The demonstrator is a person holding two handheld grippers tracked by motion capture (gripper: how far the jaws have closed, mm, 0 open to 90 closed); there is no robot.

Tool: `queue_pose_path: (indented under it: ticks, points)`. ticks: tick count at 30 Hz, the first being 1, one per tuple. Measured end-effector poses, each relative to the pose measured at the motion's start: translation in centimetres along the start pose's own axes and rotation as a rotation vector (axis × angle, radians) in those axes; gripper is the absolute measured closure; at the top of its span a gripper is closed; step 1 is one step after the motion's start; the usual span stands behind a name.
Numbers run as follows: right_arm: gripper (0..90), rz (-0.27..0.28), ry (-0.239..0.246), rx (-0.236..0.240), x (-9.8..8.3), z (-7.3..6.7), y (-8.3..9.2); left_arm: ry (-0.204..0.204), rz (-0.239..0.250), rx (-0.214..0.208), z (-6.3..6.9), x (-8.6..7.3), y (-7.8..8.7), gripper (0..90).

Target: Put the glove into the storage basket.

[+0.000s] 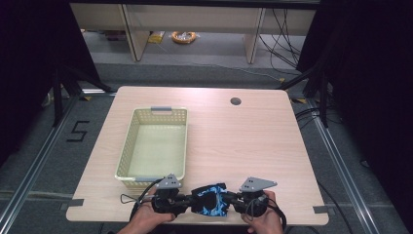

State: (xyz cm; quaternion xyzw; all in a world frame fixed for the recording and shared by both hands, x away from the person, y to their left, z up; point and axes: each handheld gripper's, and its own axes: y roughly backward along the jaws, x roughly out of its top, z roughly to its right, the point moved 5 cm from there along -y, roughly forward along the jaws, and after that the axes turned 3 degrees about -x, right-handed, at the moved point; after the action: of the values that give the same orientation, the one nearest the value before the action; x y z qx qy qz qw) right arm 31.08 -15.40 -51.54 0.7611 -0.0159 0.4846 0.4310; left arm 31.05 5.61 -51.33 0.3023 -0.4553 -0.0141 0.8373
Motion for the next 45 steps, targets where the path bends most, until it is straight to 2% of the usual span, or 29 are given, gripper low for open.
queue_pose_path:
  ticks: [1,2,3,4,5,7,8,11,12,13,15,16,17,20,22,23,25,29,30,31,32,33,36,37,38,41,42,44,45]
  points:
    - [82.5,-0.004,-0.014,0.003,0.1,-0.3,0.1,-0.001,0.007,-0.002,0.1,0.1,0.2,81.5]
    - [82.5,0.001,0.006,0.003,0.2,-0.3,0.1,0.01,0.007,0.002,0.1,0.0,0.4,81.5]
    - [82.5,-0.003,-0.016,0.007,0.3,-0.6,0.2,0.01,0.007,0.002,0.1,0.0,0.4,81.5]
    - [82.5,-0.003,-0.016,0.007,0.3,-0.6,0.2,0.004,0.009,-0.001,0.2,0.1,0.5,81.5]
    - [82.5,0.005,0.007,0.003,0.4,-0.5,0.2,-0.002,0.008,-0.006,0.2,0.1,0.7,81.5]
    - [82.5,0.021,0.017,0.012,0.8,-0.8,0.4,0.0,0.025,-0.005,0.3,0.2,1.0,81.5]
    - [82.5,0.002,-0.019,0.018,0.8,-1.2,0.6,-0.009,0.018,-0.002,0.2,0.2,1.3,81.5]
    - [82.5,0.022,0.017,0.0,1.5,-1.3,0.9,-0.016,0.033,0.0,0.3,0.5,1.9,81.5]
    - [82.5,0.026,0.01,-0.001,1.7,-1.5,1.0,0.0,0.046,0.005,0.4,0.7,2.0,81.5]
    - [82.5,0.028,-0.002,0.011,2.1,-1.8,1.2,-0.008,0.047,0.009,0.4,0.8,2.2,81.4]
    - [82.5,0.035,0.011,0.007,2.3,-1.8,1.3,-0.016,0.051,0.003,0.5,1.1,2.7,81.4]
    - [82.5,0.038,-0.004,0.004,2.6,-2.0,1.5,-0.014,0.06,0.002,0.5,1.4,2.9,81.4]
    - [82.5,0.046,0.018,0.006,3.2,-2.0,1.7,-0.014,0.07,-0.002,0.5,1.5,3.1,81.4]
    - [82.5,0.053,0.003,0.009,3.9,-2.3,1.7,-0.011,0.074,0.012,0.4,2.2,3.8,81.4]
    - [82.5,0.07,0.039,0.007,4.6,-2.2,1.7,-0.015,0.078,0.014,0.2,2.8,4.5,81.4]
    - [82.5,0.074,0.03,0.025,5.4,-2.4,1.8,-0.014,0.086,0.014,0.1,3.1,4.8,81.4]
    - [82.5,0.07,0.015,0.031,5.5,-2.6,1.8,-0.016,0.086,0.023,-0.1,3.5,5.3,81.4]
    - [82.5,0.086,0.057,0.02,7.0,-2.8,1.9,0.0,0.093,0.033,-0.3,4.4,6.4,81.4]
    - [82.5,0.084,0.038,0.018,7.3,-3.2,2.0,-0.001,0.095,0.024,-0.3,4.5,6.5,81.4]
    - [82.5,0.079,0.048,0.022,7.6,-3.2,2.1,-0.001,0.099,0.025,-0.3,4.8,6.8,81.4]
    - [82.5,0.095,0.091,0.016,8.0,-3.0,2.1,0.001,0.102,0.029,-0.3,5.0,7.1,81.4]
    - [82.5,0.095,0.089,0.021,8.8,-3.2,2.3,0.007,0.104,0.025,-0.4,5.3,7.5,81.4]
    - [82.5,0.097,0.099,0.031,9.3,-3.3,2.3,0.006,0.109,0.03,-0.6,5.8,8.2,81.3]
    - [82.5,0.085,0.074,0.029,9.6,-3.6,2.3,0.002,0.115,0.026,-0.7,6.1,8.4,81.4]
    - [82.5,0.09,0.1,0.023,10.1,-3.5,2.3,0.006,0.115,0.03,-0.8,6.2,8.6,81.3]
    - [82.5,0.095,0.104,0.03,10.9,-3.5,2.0,0.008,0.115,0.045,-1.2,6.7,9.3,81.4]
    - [82.5,0.1,0.121,0.035,11.7,-3.4,1.6,0.011,0.122,0.042,-1.4,6.8,9.5,81.3]
    - [82.5,0.096,0.116,0.037,11.9,-3.4,1.5,0.018,0.126,0.06,-1.9,7.0,9.9,81.4]
    - [82.5,0.099,0.096,0.046,12.7,-3.6,0.9,0.027,0.126,0.054,-2.2,7.1,10.1,81.3]
